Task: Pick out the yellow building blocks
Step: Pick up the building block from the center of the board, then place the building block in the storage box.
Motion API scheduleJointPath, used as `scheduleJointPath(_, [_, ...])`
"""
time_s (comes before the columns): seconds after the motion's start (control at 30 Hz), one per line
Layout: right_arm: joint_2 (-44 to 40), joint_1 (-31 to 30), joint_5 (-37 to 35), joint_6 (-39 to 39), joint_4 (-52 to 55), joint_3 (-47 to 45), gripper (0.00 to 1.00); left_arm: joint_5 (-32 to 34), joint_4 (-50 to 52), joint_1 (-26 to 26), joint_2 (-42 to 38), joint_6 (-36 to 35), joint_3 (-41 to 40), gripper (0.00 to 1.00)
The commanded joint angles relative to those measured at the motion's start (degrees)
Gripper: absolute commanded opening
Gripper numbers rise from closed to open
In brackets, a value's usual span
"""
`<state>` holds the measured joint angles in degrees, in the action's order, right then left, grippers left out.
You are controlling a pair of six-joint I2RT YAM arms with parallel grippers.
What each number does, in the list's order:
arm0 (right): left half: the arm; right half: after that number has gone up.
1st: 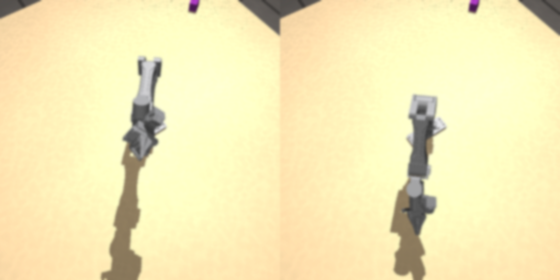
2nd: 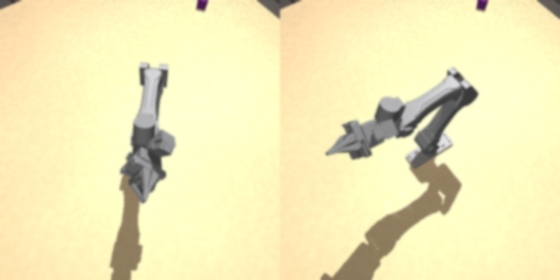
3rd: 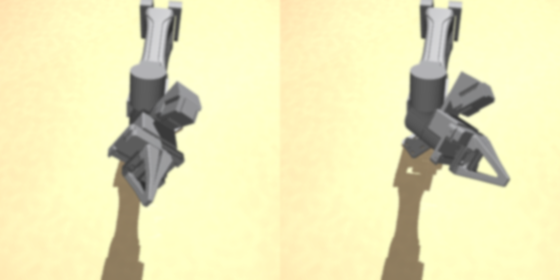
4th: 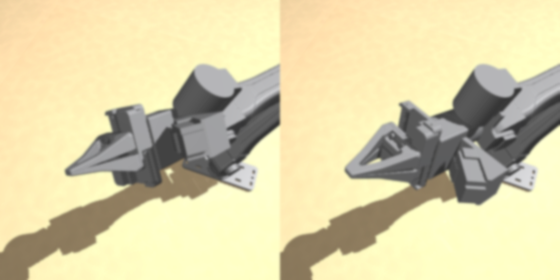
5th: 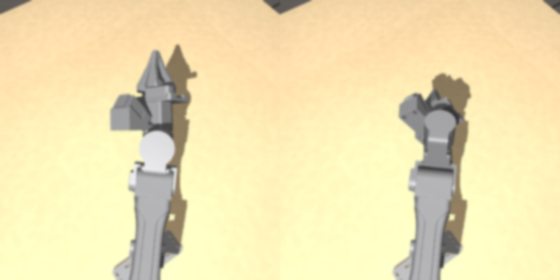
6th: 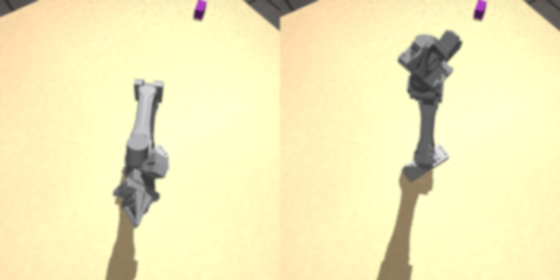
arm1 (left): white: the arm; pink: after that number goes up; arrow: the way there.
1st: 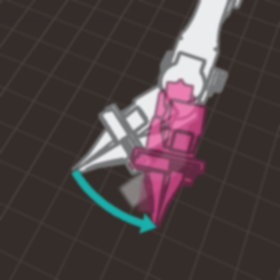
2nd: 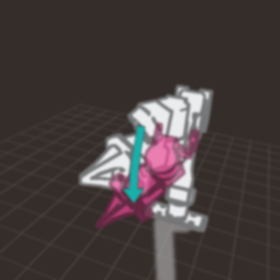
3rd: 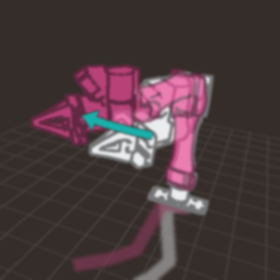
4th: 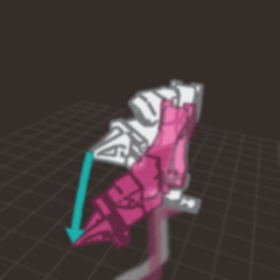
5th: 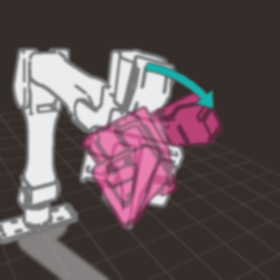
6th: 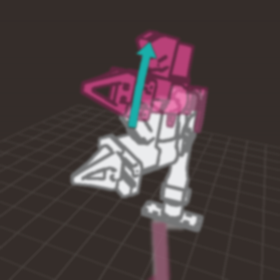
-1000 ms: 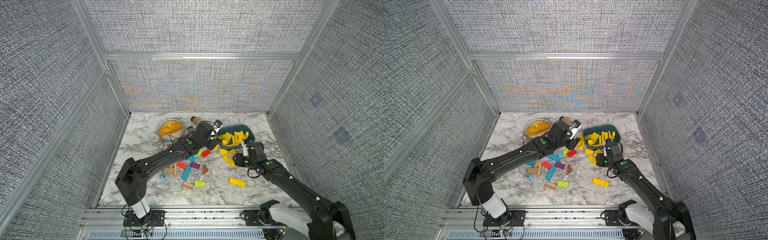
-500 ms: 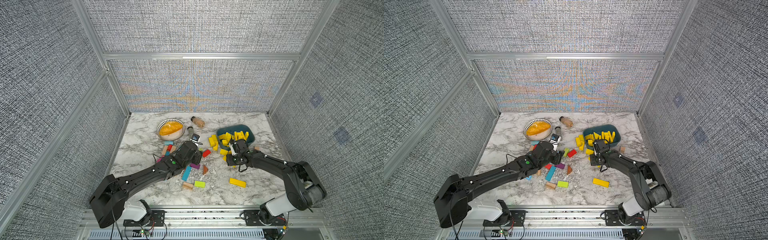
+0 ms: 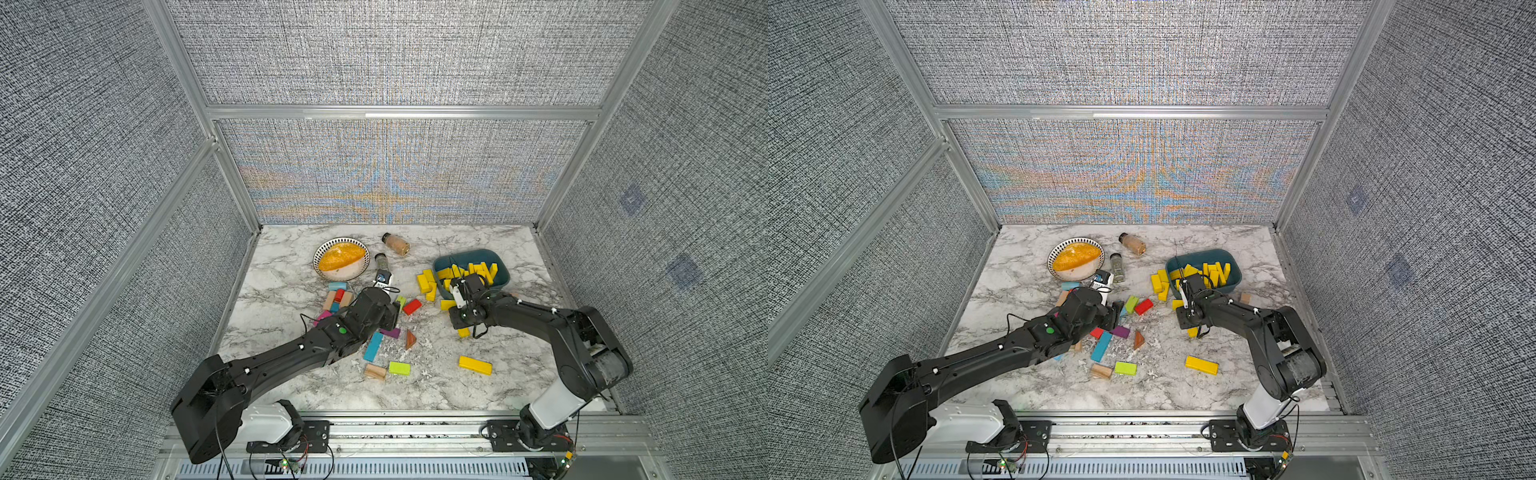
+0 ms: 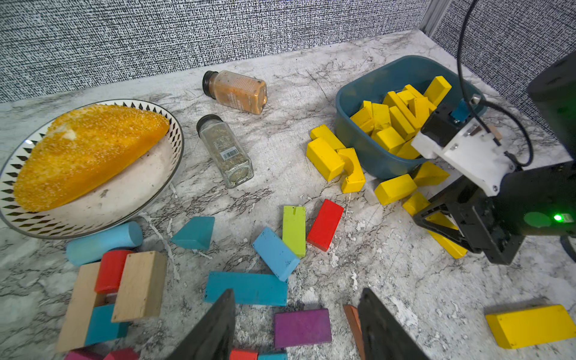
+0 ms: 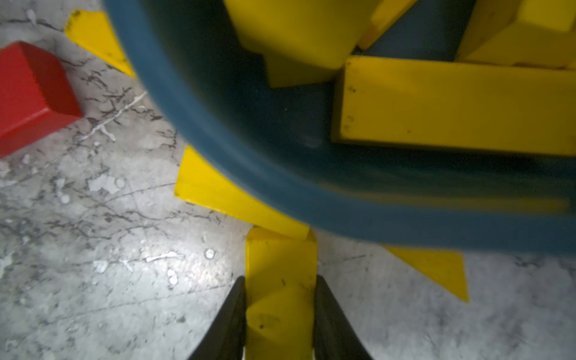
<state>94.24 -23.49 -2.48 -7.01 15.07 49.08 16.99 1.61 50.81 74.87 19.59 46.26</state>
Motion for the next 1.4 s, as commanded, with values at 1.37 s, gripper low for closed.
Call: scheduleJointPath(1.37, [15.41,11.26,0.58,-6.97,-3.12,26.72,0.15,-1.39,-9.53,-0.09,3.89,-3.08,-1.78,0.64])
